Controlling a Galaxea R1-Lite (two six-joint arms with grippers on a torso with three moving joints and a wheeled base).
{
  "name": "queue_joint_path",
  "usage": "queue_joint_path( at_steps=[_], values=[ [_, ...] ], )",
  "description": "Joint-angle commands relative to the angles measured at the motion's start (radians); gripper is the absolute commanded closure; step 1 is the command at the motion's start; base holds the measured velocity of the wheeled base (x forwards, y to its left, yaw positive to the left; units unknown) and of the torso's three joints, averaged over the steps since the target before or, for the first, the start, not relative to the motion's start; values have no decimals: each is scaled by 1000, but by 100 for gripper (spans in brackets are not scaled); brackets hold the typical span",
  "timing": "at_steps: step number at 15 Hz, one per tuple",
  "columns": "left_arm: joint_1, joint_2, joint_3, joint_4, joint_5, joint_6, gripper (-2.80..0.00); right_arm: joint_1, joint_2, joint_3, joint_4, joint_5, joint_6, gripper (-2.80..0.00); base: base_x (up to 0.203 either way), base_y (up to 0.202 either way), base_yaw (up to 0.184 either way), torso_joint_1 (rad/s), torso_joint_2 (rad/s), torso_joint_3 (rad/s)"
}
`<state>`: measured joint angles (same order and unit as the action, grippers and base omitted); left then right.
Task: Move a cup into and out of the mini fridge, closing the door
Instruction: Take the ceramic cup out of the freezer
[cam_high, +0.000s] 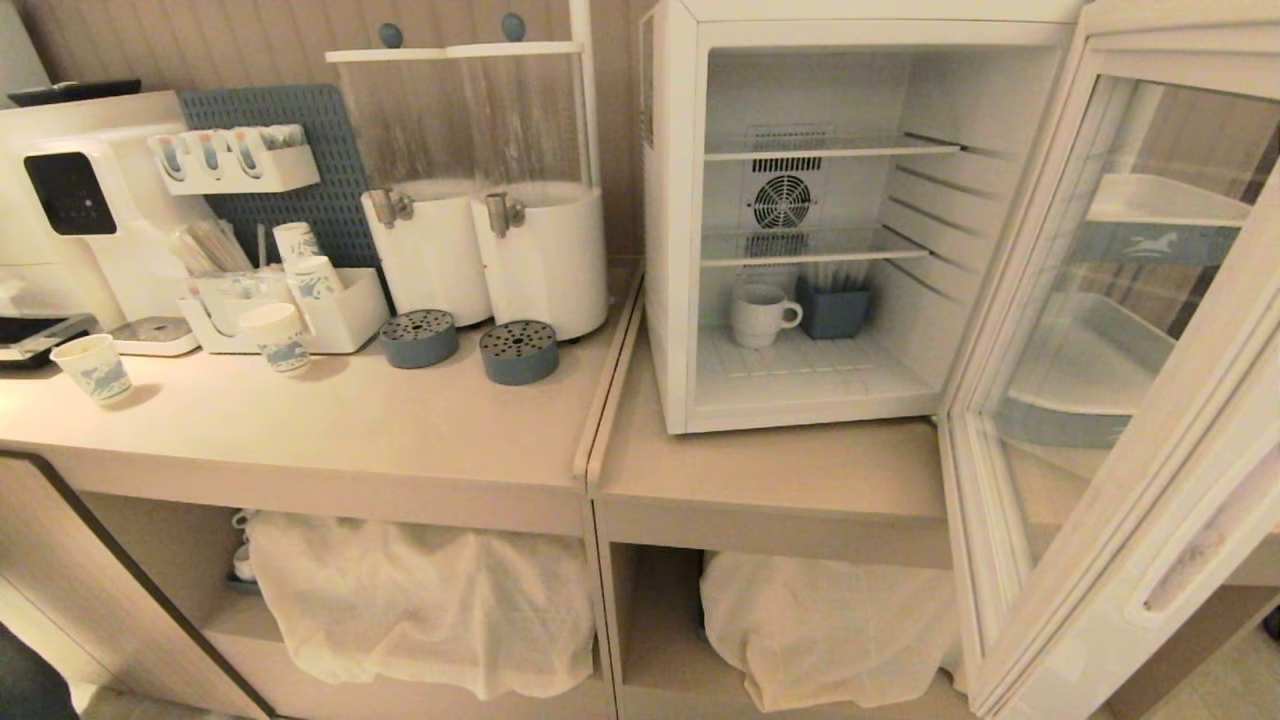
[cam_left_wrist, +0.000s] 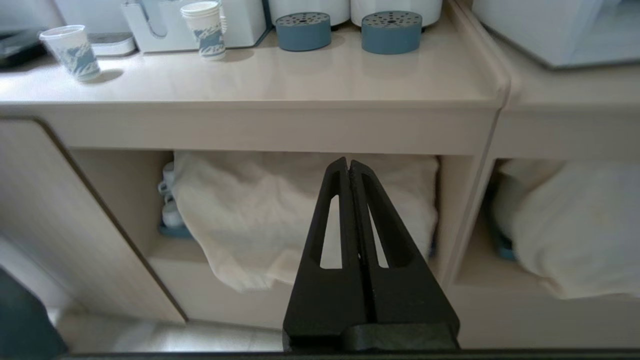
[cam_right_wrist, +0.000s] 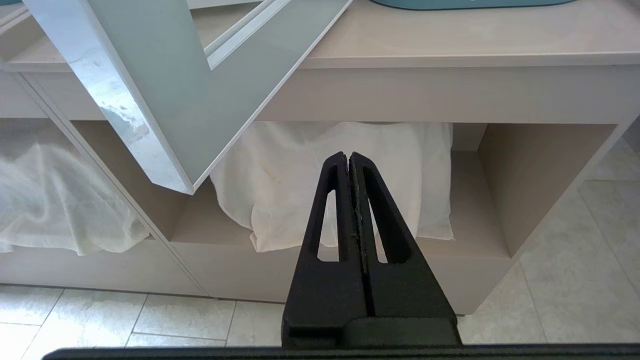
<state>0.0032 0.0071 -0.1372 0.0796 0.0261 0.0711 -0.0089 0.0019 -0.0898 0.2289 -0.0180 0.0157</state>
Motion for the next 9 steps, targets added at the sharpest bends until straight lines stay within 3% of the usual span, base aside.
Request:
queue_joint_path(
  at_steps=[1, 2, 5, 9],
  values=[
    [0, -7, 125, -110, -5, 21, 0, 0, 1, -1, 1, 0, 0, 0, 0, 0, 0, 0, 0, 0],
    [0, -7, 139, -127, -13, 28, 0, 0, 1, -1, 1, 0, 0, 0, 0, 0, 0, 0, 0, 0],
    [0, -7, 105, 10, -44, 15, 0, 1, 1, -1, 1, 1, 1, 0, 0, 0, 0, 0, 0, 0],
    [0, -7, 105, 5, -34, -28, 0, 1, 1, -1, 1, 1, 0, 0, 0, 0, 0, 0, 0, 0]
  ],
)
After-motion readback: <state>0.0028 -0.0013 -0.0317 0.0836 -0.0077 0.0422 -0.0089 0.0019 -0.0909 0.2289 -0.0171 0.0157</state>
